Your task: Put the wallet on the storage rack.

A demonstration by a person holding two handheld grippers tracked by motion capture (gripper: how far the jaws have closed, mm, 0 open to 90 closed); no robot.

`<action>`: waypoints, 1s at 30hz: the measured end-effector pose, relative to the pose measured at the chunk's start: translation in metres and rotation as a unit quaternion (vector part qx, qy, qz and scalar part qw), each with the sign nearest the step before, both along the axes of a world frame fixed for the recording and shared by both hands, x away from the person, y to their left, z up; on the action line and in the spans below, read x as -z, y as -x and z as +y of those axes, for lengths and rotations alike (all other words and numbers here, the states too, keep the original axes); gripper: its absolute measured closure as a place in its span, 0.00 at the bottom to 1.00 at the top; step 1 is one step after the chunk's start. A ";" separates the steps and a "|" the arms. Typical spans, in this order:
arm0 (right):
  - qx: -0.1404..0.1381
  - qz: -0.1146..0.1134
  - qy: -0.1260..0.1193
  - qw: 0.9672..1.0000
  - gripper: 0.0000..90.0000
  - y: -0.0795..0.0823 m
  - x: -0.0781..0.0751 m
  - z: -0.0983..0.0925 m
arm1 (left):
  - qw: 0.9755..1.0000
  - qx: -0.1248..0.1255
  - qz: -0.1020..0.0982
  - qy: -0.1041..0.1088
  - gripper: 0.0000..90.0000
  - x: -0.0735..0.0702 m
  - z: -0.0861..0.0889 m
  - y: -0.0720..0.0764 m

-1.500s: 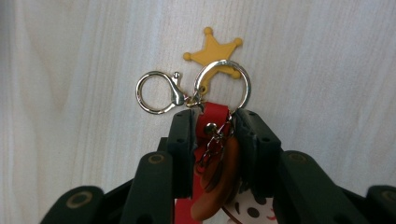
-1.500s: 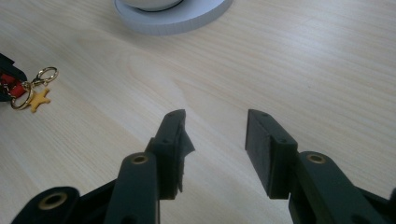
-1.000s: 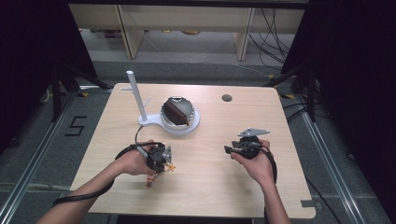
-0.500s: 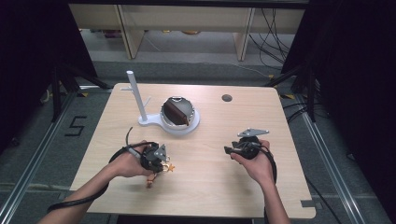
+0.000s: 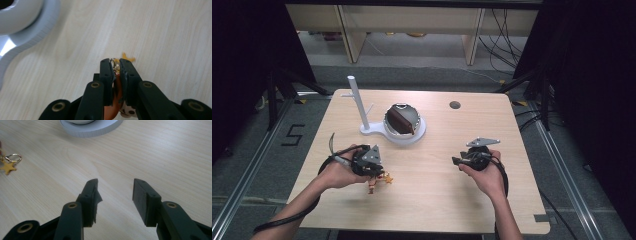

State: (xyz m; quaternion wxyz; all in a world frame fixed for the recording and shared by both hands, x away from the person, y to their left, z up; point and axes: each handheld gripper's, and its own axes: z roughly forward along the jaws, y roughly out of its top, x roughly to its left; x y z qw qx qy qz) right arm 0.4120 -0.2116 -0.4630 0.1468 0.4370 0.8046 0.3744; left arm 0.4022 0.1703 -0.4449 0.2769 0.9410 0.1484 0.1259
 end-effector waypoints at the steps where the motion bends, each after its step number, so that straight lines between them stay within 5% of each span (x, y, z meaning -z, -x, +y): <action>1: -0.001 0.001 0.000 1.000 0.63 0.000 0.000 0.000 | 1.000 -0.007 -0.004 0.007 0.89 -0.003 0.004 0.000; 8: 0.003 0.009 -0.004 1.000 0.63 0.001 -0.001 0.002 | 0.997 -0.051 -0.029 0.053 0.89 -0.019 0.022 -0.002; 19: 0.007 0.010 -0.006 1.000 0.62 0.002 0.000 0.003 | 0.990 -0.099 -0.081 0.067 0.90 -0.048 0.049 -0.010; 27: 0.005 0.004 -0.006 1.000 0.62 0.002 -0.001 0.003 | 0.978 -0.138 -0.117 0.108 0.89 -0.058 0.061 -0.014; 30: 0.001 -0.004 -0.005 1.000 0.62 0.001 -0.001 0.003 | 0.976 -0.144 -0.126 0.105 0.89 -0.063 0.066 -0.015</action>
